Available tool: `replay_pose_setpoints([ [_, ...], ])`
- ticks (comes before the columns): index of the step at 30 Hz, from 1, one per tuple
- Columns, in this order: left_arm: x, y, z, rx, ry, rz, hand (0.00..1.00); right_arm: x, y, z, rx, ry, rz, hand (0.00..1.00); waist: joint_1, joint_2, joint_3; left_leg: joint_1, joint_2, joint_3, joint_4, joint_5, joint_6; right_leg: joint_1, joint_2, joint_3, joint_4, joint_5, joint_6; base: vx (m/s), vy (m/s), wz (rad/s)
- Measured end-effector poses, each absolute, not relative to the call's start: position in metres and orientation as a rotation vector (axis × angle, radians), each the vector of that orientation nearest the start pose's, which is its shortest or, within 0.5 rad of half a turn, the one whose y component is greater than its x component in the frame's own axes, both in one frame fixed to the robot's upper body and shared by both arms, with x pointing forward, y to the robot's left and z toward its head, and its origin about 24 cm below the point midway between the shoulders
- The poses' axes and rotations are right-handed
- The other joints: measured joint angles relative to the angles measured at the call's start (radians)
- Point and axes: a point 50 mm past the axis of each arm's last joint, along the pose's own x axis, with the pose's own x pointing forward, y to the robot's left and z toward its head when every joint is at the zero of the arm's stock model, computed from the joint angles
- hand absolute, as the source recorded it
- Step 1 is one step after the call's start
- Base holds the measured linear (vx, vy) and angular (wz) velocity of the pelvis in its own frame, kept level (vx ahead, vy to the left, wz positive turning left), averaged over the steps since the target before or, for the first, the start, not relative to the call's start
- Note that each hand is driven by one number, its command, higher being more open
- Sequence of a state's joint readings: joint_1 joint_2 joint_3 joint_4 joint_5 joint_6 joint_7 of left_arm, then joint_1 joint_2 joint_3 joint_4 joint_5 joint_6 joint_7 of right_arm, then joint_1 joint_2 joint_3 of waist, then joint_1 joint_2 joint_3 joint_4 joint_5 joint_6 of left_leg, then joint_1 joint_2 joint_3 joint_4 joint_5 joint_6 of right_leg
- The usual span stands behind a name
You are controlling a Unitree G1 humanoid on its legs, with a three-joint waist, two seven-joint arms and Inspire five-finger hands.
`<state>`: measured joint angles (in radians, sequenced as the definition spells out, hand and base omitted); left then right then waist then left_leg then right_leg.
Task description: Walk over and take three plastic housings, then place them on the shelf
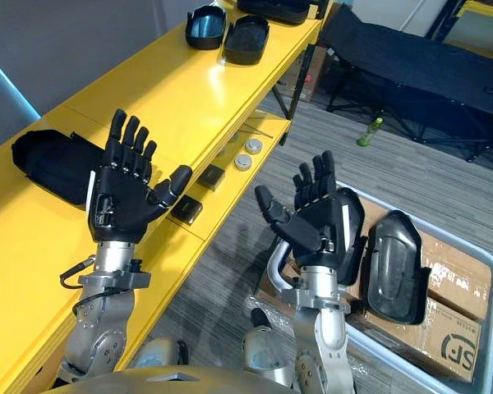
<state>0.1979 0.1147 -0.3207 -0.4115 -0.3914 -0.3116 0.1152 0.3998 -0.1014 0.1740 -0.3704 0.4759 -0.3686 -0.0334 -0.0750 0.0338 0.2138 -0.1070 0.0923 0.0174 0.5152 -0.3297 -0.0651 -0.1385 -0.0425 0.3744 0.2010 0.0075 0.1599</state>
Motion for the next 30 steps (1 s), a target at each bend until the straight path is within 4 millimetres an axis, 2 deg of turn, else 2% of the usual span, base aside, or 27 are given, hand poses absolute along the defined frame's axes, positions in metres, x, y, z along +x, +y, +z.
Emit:
replay_pose_setpoints([
  [1, 0.196, 0.115, 0.111, -0.426, -0.410, -0.167, 1.00, 0.168, -0.152, 0.073, 0.453, -0.295, 0.011, 1.00, 0.014, -0.014, 0.010, 0.015, -0.001, 0.046, 0.015, -0.014, 0.024, 0.001, -0.015, -0.017, -0.034, 0.016, 0.020, -0.27, 0.127, -0.83],
  [2, 0.196, 0.115, 0.110, -0.421, -0.404, -0.168, 1.00, 0.168, -0.150, 0.074, 0.460, -0.300, 0.033, 1.00, 0.021, -0.015, 0.011, 0.016, 0.000, 0.068, 0.013, -0.010, 0.032, 0.012, -0.031, -0.018, -0.077, 0.034, 0.023, -0.27, 0.091, -0.97],
  [3, 0.198, 0.115, 0.110, -0.421, -0.400, -0.158, 1.00, 0.174, -0.144, 0.078, 0.502, -0.328, 0.100, 1.00, 0.026, 0.005, 0.021, 0.008, 0.023, 0.119, -0.012, 0.019, 0.044, -0.013, -0.077, -0.117, -0.064, 0.023, -0.017, -0.22, 0.080, -0.78],
  [4, 0.198, 0.118, 0.109, -0.418, -0.401, -0.145, 1.00, 0.180, -0.140, 0.080, 0.526, -0.345, 0.143, 1.00, 0.033, 0.012, 0.025, 0.008, 0.035, 0.145, -0.027, 0.035, 0.044, -0.054, -0.087, -0.182, 0.011, 0.007, -0.042, -0.25, 0.092, -1.07],
  [5, 0.200, 0.122, 0.108, -0.405, -0.391, -0.127, 1.00, 0.200, -0.121, 0.088, 0.558, -0.381, 0.262, 1.00, 0.047, 0.021, 0.027, 0.012, 0.063, 0.186, -0.062, 0.073, 0.040, -0.113, -0.128, -0.293, 0.198, -0.032, -0.094, -0.18, 0.047, -0.84],
  [6, 0.202, 0.123, 0.108, -0.398, -0.388, -0.123, 1.00, 0.208, -0.112, 0.089, 0.564, -0.387, 0.307, 1.00, 0.050, 0.028, 0.031, 0.011, 0.073, 0.193, -0.073, 0.087, 0.037, -0.121, -0.151, -0.324, 0.261, -0.043, -0.112, -0.20, -0.037, -0.77],
  [7, 0.204, 0.124, 0.107, -0.393, -0.375, -0.120, 1.00, 0.219, -0.092, 0.093, 0.552, -0.385, 0.382, 1.00, 0.062, 0.045, 0.039, 0.011, 0.102, 0.202, -0.089, 0.110, 0.022, -0.117, -0.198, -0.368, 0.360, -0.069, -0.152, -0.16, -0.160, -0.49],
  [8, 0.204, 0.125, 0.106, -0.401, -0.366, -0.119, 1.00, 0.225, -0.075, 0.094, 0.514, -0.374, 0.426, 1.00, 0.088, 0.056, 0.043, 0.010, 0.135, 0.208, -0.103, 0.130, 0.002, -0.096, -0.243, -0.388, 0.418, -0.079, -0.168, -0.15, -0.208, -0.45],
  [10, 0.205, 0.128, 0.101, -0.455, -0.340, -0.127, 1.00, 0.223, -0.054, 0.095, 0.492, -0.360, 0.461, 1.00, 0.123, 0.056, 0.041, 0.004, 0.178, 0.199, -0.130, 0.156, -0.036, -0.039, -0.299, -0.399, 0.428, -0.078, -0.171, -0.11, -0.295, -0.26],
  [11, 0.205, 0.130, 0.099, -0.482, -0.330, -0.125, 1.00, 0.221, -0.051, 0.095, 0.484, -0.360, 0.464, 1.00, 0.128, 0.055, 0.039, -0.003, 0.189, 0.191, -0.136, 0.166, -0.052, -0.020, -0.313, -0.399, 0.416, -0.077, -0.171, -0.10, -0.442, -0.08],
  [12, 0.204, 0.135, 0.096, -0.548, -0.320, -0.136, 1.00, 0.220, -0.049, 0.095, 0.446, -0.367, 0.452, 1.00, 0.128, 0.030, 0.023, -0.034, 0.210, 0.173, -0.134, 0.187, -0.089, 0.016, -0.328, -0.396, 0.362, -0.066, -0.158, -0.10, -0.534, 0.04],
  [13, 0.203, 0.139, 0.094, -0.568, -0.315, -0.155, 1.00, 0.219, -0.050, 0.093, 0.429, -0.362, 0.429, 1.00, 0.127, -0.005, 0.004, -0.065, 0.218, 0.155, -0.134, 0.213, -0.136, 0.050, -0.333, -0.402, 0.272, -0.048, -0.073, -0.11, -0.563, 0.05],
  [14, 0.203, 0.139, 0.093, -0.576, -0.306, -0.164, 1.00, 0.220, -0.053, 0.092, 0.418, -0.360, 0.417, 1.00, 0.127, -0.008, 0.002, -0.067, 0.232, 0.143, -0.143, 0.232, -0.157, 0.074, -0.318, -0.413, 0.238, -0.099, 0.003, -0.08, -0.587, -0.13],
  [15, 0.202, 0.135, 0.090, -0.616, -0.291, -0.182, 1.00, 0.223, -0.063, 0.088, 0.388, -0.345, 0.382, 1.00, 0.125, 0.001, -0.004, -0.058, 0.258, 0.114, -0.191, 0.269, -0.179, 0.100, -0.291, -0.454, 0.187, -0.169, 0.100, -0.06, -0.585, -0.25],
  [16, 0.201, 0.127, 0.090, -0.664, -0.287, -0.212, 1.00, 0.224, -0.079, 0.081, 0.351, -0.322, 0.335, 1.00, 0.117, 0.023, -0.012, -0.051, 0.286, 0.075, -0.243, 0.308, -0.182, 0.106, -0.255, -0.484, 0.167, -0.220, 0.102, -0.05, -0.579, -0.20],
  [17, 0.200, 0.121, 0.091, -0.683, -0.284, -0.231, 1.00, 0.224, -0.089, 0.077, 0.326, -0.304, 0.310, 1.00, 0.102, 0.036, -0.013, -0.048, 0.299, 0.061, -0.264, 0.333, -0.181, 0.107, -0.236, -0.491, 0.168, -0.234, 0.100, -0.05, -0.485, -0.01],
  [18, 0.198, 0.111, 0.091, -0.710, -0.276, -0.270, 1.00, 0.221, -0.107, 0.066, 0.273, -0.251, 0.258, 1.00, 0.074, 0.051, -0.012, -0.034, 0.319, 0.039, -0.296, 0.395, -0.164, 0.109, -0.208, -0.500, 0.185, -0.243, 0.081, -0.05, -0.354, 0.06],
  [19, 0.196, 0.106, 0.092, -0.721, -0.269, -0.299, 1.00, 0.214, -0.122, 0.054, 0.238, -0.191, 0.204, 1.00, 0.058, 0.047, -0.009, -0.023, 0.323, 0.019, -0.298, 0.456, -0.124, 0.126, -0.196, -0.505, 0.189, -0.253, 0.062, -0.06, -0.348, 0.06],
  [21, 0.195, 0.104, 0.093, -0.730, -0.273, -0.310, 1.00, 0.200, -0.140, 0.038, 0.218, -0.116, 0.119, 1.00, 0.031, 0.044, -0.010, -0.024, 0.323, 0.044, -0.286, 0.525, -0.031, 0.157, -0.190, -0.529, 0.168, -0.257, 0.044, -0.06, -0.245, 0.11],
  [22, 0.194, 0.104, 0.093, -0.745, -0.277, -0.317, 1.00, 0.193, -0.148, 0.033, 0.210, -0.088, 0.071, 1.00, 0.028, 0.040, -0.006, -0.028, 0.320, 0.068, -0.268, 0.515, -0.038, 0.167, -0.190, -0.540, 0.145, -0.258, 0.030, -0.08, -0.153, 0.00],
  [23, 0.192, 0.103, 0.091, -0.768, -0.277, -0.333, 1.00, 0.186, -0.158, 0.027, 0.179, -0.056, 0.011, 1.00, 0.030, 0.053, -0.010, -0.026, 0.289, 0.073, -0.218, 0.439, -0.096, 0.174, -0.191, -0.544, 0.115, -0.243, 0.018, -0.10, -0.098, -0.11],
  [26, 0.184, 0.103, 0.090, -0.766, -0.286, -0.377, 1.00, 0.182, -0.172, 0.023, 0.156, -0.033, -0.091, 1.00, 0.031, 0.054, -0.010, -0.025, 0.194, 0.070, -0.197, 0.279, -0.116, 0.159, -0.195, -0.521, 0.041, -0.180, 0.027, -0.07, 0.049, -0.17],
  [28, 0.184, 0.103, 0.090, -0.762, -0.285, -0.381, 1.00, 0.183, -0.176, 0.024, 0.153, -0.037, -0.129, 1.00, 0.039, 0.053, -0.010, -0.021, 0.167, 0.066, -0.233, 0.224, -0.118, 0.130, -0.203, -0.499, 0.034, -0.157, 0.043, -0.05, 0.144, -0.26],
  [30, 0.184, 0.106, 0.088, -0.748, -0.273, -0.381, 1.00, 0.184, -0.178, 0.023, 0.173, -0.028, -0.193, 1.00, 0.048, 0.018, 0.011, -0.005, 0.122, 0.106, -0.247, 0.226, -0.119, 0.121, -0.246, -0.458, 0.007, -0.114, 0.066, -0.06, 0.233, -0.43],
])
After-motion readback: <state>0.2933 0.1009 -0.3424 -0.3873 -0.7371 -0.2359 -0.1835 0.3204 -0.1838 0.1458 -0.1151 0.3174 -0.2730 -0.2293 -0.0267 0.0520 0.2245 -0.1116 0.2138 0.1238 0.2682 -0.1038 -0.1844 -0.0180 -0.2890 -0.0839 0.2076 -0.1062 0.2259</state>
